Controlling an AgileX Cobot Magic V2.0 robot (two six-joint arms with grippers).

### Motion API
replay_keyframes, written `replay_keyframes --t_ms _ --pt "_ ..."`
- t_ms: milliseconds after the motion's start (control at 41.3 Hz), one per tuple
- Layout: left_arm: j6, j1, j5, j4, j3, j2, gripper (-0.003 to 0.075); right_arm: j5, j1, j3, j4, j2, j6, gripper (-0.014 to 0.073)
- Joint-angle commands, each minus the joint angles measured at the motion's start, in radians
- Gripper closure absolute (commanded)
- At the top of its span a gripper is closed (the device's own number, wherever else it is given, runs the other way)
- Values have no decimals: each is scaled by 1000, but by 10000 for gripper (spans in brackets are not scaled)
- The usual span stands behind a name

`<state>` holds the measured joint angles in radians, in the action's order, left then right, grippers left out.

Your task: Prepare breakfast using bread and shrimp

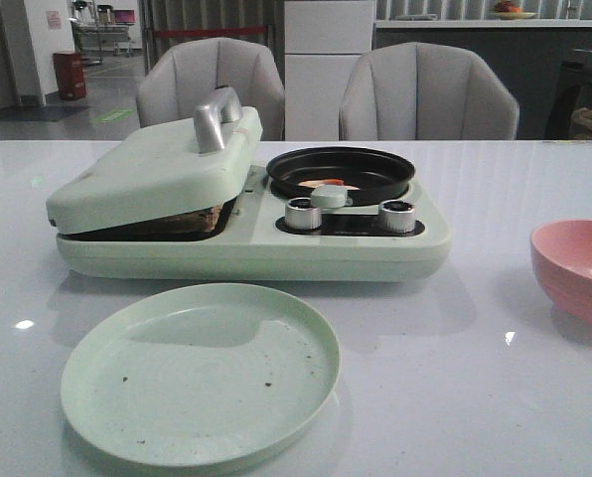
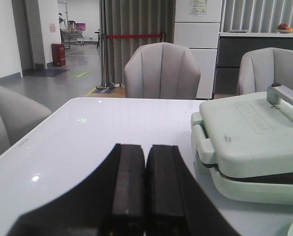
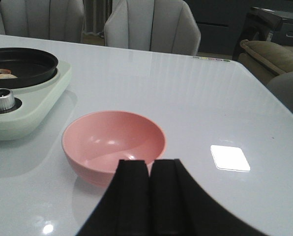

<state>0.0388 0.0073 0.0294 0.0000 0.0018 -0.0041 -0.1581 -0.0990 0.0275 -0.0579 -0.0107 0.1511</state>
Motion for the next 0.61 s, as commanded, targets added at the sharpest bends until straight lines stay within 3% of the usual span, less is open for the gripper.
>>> replay_keyframes --t_ms 0,145,363,581 --pt "1 -7 -94 -5 5 -19 621 100 -5 -17 -6 -21 9 547" --pt "1 -7 -94 -5 5 -19 621 110 -5 -17 -16 -21 -2 547" --pt "1 -7 -94 -5 5 -19 621 175 -5 -17 -16 -22 -174 547" --pt "1 -7 -94 -5 5 -19 621 166 -5 -17 -14 -22 -176 547"
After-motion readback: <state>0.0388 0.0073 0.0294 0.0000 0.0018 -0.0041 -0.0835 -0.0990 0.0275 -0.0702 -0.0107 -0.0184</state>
